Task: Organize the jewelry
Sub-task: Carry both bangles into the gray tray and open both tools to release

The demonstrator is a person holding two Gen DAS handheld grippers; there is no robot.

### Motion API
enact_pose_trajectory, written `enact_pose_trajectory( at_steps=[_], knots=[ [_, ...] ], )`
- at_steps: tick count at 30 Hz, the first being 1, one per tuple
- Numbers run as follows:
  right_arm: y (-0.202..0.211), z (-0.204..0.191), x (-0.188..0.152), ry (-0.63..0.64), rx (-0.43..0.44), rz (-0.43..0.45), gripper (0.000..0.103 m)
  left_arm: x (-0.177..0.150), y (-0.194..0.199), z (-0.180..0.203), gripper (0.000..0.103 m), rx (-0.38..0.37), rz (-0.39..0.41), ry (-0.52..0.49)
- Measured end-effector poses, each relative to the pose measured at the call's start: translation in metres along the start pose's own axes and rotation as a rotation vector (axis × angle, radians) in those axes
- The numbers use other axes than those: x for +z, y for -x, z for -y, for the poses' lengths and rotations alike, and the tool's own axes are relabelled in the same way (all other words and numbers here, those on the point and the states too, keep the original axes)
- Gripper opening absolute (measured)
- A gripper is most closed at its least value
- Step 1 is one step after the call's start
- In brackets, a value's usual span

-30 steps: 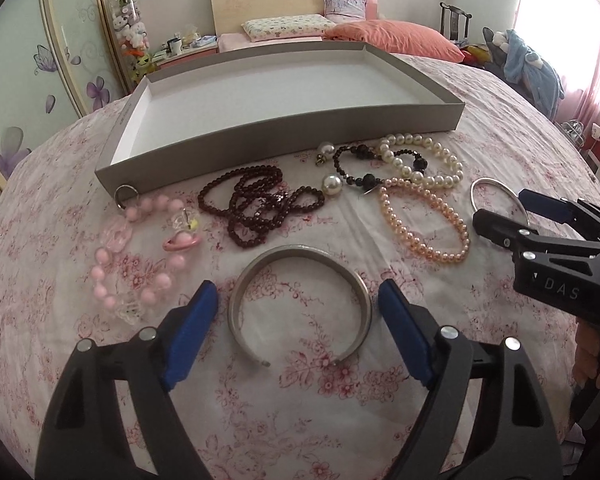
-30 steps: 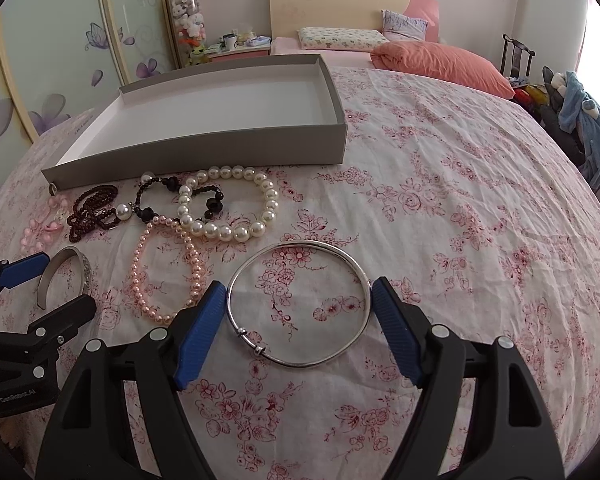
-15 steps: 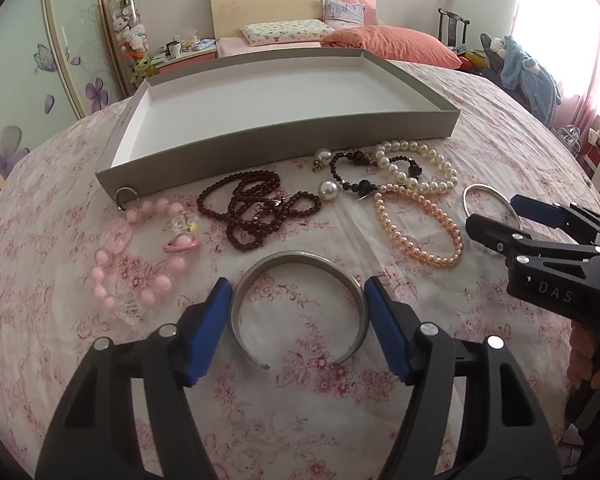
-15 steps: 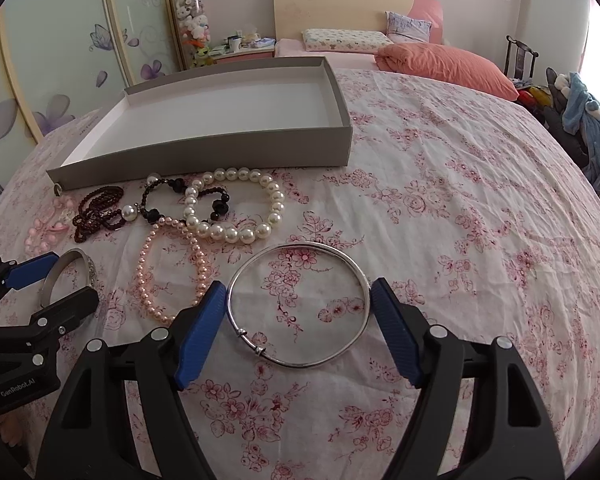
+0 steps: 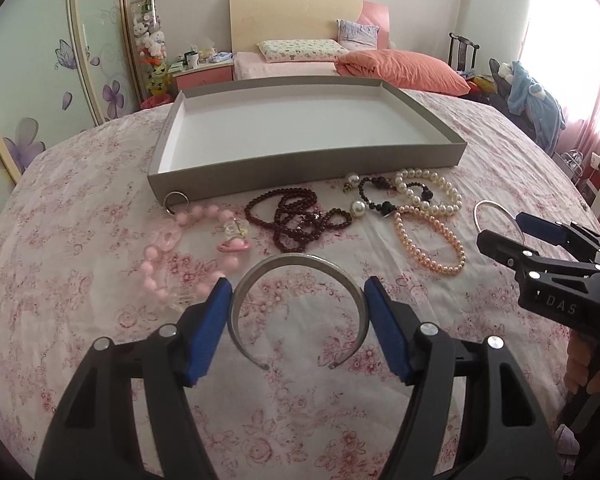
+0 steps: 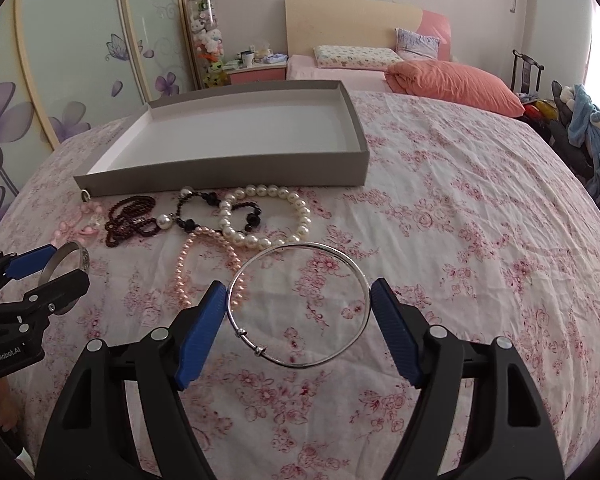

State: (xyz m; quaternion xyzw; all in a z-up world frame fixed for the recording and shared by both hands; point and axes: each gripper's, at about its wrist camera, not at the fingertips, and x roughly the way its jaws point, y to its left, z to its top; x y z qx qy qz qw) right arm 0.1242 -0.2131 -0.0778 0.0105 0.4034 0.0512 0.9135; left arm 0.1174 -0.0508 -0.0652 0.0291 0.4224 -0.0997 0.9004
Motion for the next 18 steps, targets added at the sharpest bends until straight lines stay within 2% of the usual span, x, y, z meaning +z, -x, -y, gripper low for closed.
enact_pose_trajectory(
  at_steps=[12,18],
  knots=[
    [-0.0034,-0.0092,-0.0006,0.016,0.019,-0.004,0.074,-0.0014,0.0010,-0.0076,0.066,-0.009,0.002,0.026],
    [0.0001,-0.0078,0.0008,0.012,0.021,0.010,0.074,0.0015,0.0077,-0.0101,0.066,-0.027,0.027,0.036]
  ],
)
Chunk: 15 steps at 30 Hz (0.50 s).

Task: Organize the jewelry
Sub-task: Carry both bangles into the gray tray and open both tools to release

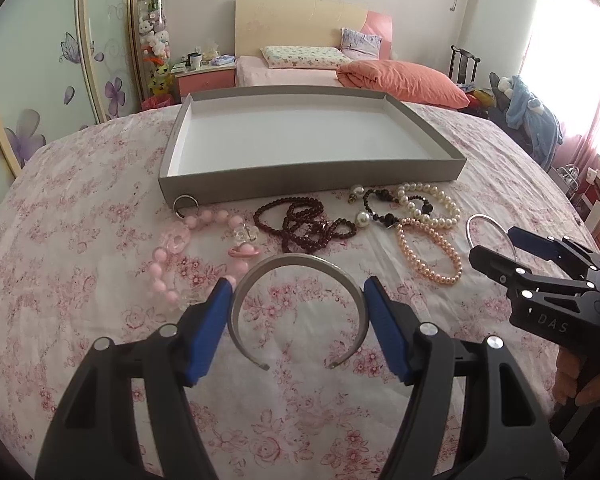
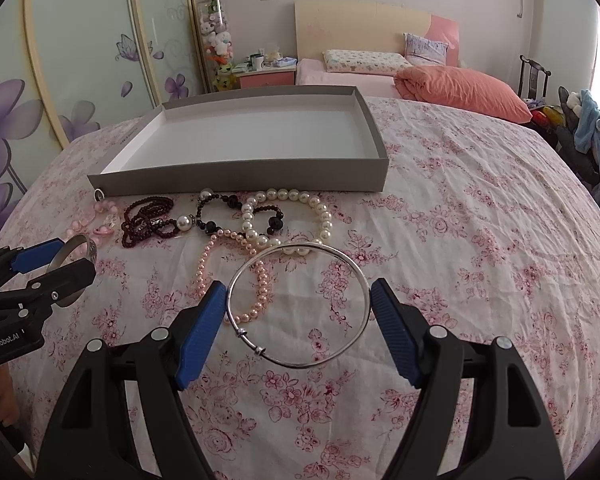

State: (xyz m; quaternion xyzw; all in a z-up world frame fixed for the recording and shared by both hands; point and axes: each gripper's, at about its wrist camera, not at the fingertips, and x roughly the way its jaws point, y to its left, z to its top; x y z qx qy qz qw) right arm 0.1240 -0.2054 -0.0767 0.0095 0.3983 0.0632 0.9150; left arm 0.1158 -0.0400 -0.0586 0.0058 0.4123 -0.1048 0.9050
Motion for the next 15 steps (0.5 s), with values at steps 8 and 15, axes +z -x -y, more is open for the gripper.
enact_pose_trajectory(
  at_steps=[8,15],
  knots=[
    [0.010,0.000,0.004,-0.003,0.010,0.028,0.074,0.006,0.011,0.000,0.066,-0.009,0.031,0.006],
    [0.023,-0.002,0.014,0.002,0.015,0.074,0.074,0.014,0.023,0.001,0.066,-0.003,0.069,0.001]
  ],
)
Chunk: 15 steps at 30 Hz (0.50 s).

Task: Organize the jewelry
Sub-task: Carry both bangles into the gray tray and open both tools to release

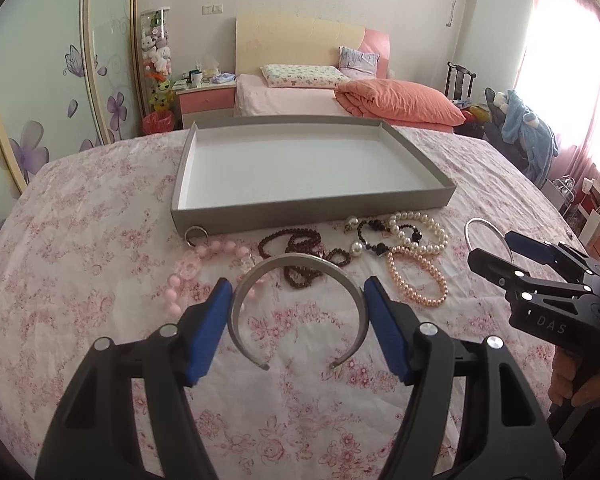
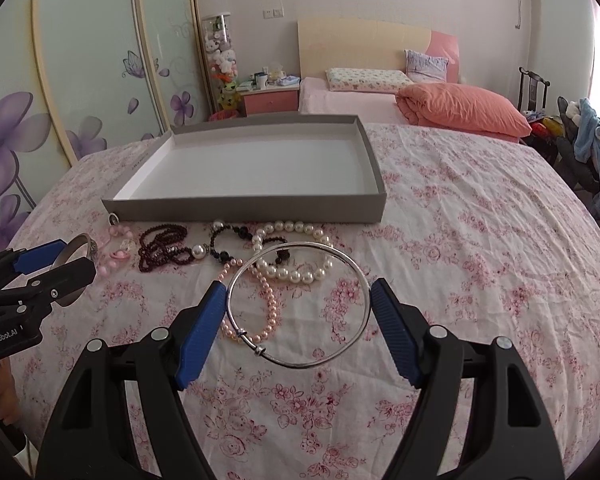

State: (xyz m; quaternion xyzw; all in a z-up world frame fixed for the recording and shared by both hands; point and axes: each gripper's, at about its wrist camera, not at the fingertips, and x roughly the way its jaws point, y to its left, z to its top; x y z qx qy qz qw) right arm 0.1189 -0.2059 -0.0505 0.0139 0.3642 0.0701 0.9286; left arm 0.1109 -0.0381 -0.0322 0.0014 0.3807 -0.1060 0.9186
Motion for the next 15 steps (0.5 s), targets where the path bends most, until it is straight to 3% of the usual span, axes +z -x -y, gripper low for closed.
enact_pose_trajectory(
  at_steps=[8,15],
  knots=[
    [0.009,-0.002,0.035,0.027,-0.022,0.106,0.074,0.035,0.010,-0.009,0.066,0.035,0.090,0.004],
    [-0.010,-0.003,0.074,0.045,-0.029,0.170,0.074,0.079,-0.012,-0.022,0.066,0.061,0.112,0.026]
  ],
)
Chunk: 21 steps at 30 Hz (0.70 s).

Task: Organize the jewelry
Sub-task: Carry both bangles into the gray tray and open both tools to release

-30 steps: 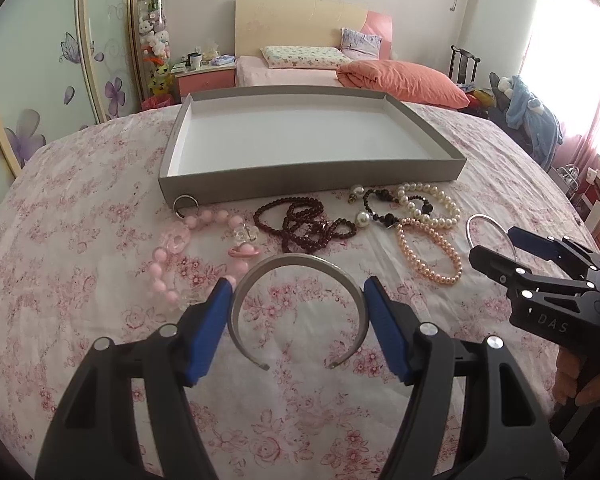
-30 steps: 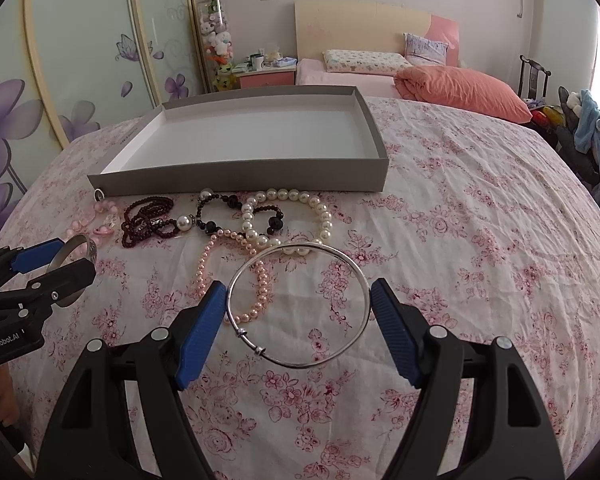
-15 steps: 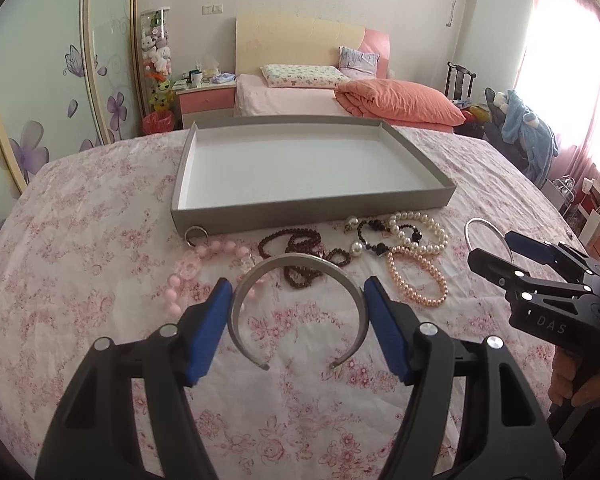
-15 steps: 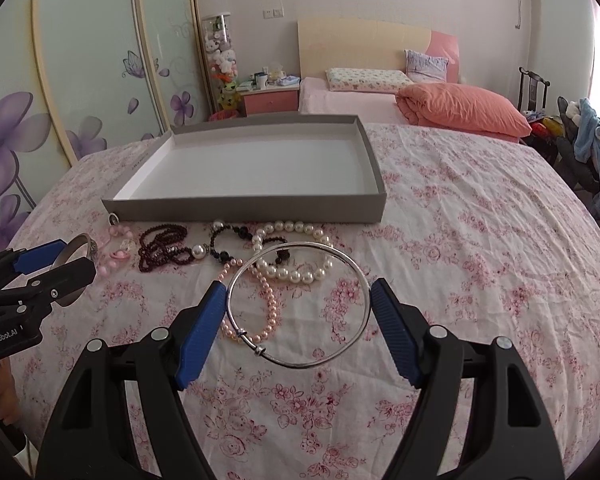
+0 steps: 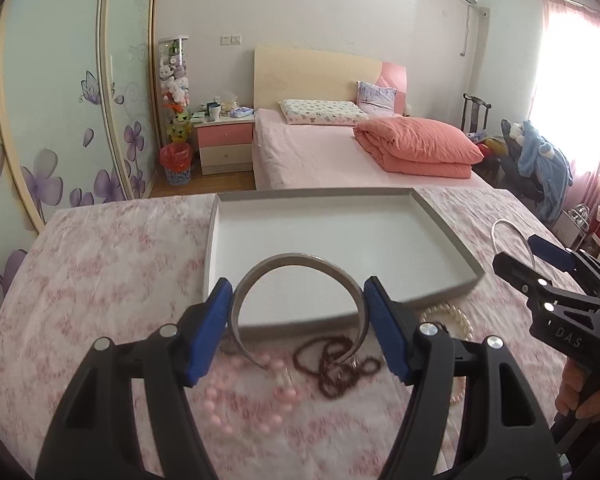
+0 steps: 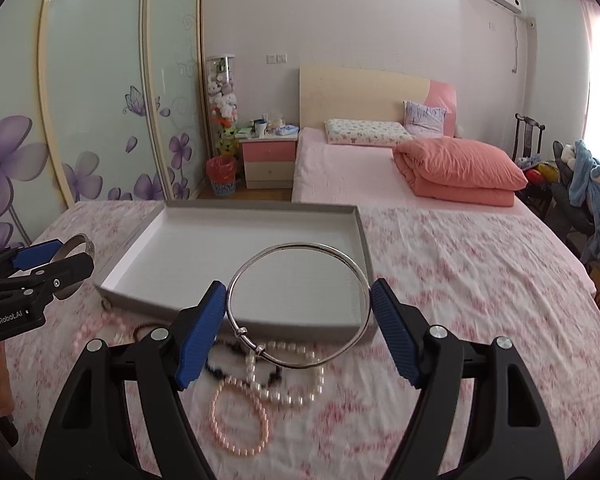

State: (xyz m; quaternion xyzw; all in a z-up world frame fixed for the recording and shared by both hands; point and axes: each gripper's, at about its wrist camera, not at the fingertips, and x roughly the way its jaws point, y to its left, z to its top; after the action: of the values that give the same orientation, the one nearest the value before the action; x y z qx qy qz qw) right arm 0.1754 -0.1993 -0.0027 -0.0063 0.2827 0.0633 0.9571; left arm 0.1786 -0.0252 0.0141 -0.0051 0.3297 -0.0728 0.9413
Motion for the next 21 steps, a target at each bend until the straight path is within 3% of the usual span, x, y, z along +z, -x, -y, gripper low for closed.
enact_pose_trajectory(
  at_steps=[8,14,21],
  knots=[
    [-0.053,0.004,0.028,-0.009,0.005,0.009,0.074,0.031,-0.057,-0.010,0.066,0.005,-0.027,0.023],
    [-0.102,0.002,0.028,-0.018,0.040,-0.084,0.074,0.036,-0.102,-0.018,0.066,0.009,-0.092,0.047],
    [-0.145,-0.002,0.020,-0.016,0.022,-0.214,0.074,0.037,-0.140,-0.023,0.066,0.022,-0.159,0.049]
  ],
)
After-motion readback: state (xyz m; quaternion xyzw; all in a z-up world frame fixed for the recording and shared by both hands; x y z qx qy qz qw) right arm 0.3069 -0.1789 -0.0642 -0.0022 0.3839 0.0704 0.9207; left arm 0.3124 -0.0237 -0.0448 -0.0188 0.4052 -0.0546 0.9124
